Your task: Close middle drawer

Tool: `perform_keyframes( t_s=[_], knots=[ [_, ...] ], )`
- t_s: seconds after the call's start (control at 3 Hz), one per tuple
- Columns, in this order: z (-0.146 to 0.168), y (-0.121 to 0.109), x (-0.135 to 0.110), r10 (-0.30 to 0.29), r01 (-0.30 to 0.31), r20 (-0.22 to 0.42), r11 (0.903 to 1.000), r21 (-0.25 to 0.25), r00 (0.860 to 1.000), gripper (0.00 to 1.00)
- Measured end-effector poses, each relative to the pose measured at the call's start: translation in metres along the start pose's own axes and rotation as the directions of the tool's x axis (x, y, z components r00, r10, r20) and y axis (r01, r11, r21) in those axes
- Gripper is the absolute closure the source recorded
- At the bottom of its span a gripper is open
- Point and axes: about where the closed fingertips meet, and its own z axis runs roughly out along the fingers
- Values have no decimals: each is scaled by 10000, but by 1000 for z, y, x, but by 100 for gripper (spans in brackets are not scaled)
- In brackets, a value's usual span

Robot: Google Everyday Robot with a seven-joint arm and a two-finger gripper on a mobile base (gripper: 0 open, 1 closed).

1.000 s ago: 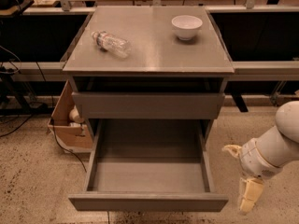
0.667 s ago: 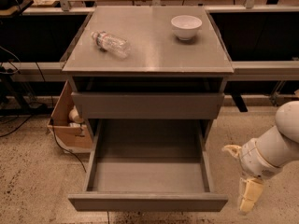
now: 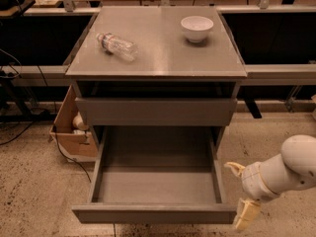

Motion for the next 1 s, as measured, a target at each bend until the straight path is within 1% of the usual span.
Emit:
perform_keyframes(
  t_s=[0.33, 0.67, 1.0],
  knots=[
    [44, -14, 5, -268, 258, 598, 9995, 183, 9979, 0],
    [93, -31, 9, -604, 582, 1074, 9980, 240, 9924, 0],
    [121, -37, 14, -781, 764, 1307, 9969, 182, 9883, 0]
  ],
)
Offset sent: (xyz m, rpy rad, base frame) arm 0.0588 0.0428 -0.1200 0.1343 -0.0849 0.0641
